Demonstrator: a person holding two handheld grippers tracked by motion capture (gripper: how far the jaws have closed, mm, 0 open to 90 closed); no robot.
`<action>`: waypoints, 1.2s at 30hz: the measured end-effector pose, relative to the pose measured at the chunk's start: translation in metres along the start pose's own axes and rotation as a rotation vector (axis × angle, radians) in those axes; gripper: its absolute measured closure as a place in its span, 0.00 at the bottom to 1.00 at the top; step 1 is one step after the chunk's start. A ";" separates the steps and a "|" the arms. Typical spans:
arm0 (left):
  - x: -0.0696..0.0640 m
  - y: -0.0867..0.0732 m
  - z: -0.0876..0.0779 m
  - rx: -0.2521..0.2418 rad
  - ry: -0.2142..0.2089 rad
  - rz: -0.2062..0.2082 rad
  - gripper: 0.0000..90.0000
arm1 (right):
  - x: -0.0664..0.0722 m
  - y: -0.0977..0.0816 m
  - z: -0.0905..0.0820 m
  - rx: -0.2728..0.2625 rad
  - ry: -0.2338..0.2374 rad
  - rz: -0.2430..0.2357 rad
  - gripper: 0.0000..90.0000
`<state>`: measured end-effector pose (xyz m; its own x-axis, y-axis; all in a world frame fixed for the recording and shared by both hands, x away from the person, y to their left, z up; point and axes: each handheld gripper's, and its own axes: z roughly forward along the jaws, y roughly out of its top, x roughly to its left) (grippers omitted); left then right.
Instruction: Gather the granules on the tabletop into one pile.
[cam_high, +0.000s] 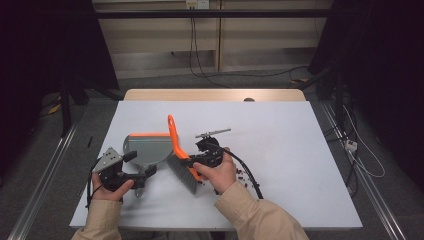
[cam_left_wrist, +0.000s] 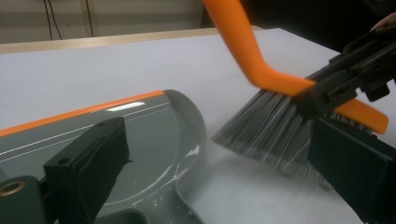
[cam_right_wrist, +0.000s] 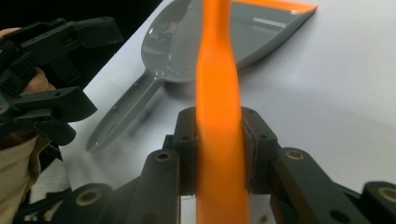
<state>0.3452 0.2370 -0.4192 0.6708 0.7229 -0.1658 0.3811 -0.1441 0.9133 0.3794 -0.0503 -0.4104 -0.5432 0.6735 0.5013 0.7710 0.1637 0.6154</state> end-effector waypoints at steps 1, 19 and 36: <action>0.000 0.000 0.000 0.000 -0.001 0.000 0.06 | 0.000 -0.002 0.003 0.014 -0.004 0.000 0.79; 0.000 0.000 -0.001 -0.002 0.005 0.003 0.06 | -0.020 -0.004 0.001 0.063 -0.117 0.045 0.78; -0.001 0.000 0.000 0.005 0.006 0.011 0.06 | -0.049 -0.013 -0.027 0.047 -0.161 0.115 0.77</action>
<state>0.3445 0.2357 -0.4194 0.6715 0.7250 -0.1535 0.3768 -0.1557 0.9131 0.3869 -0.1052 -0.4262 -0.3933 0.7955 0.4609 0.8419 0.1101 0.5283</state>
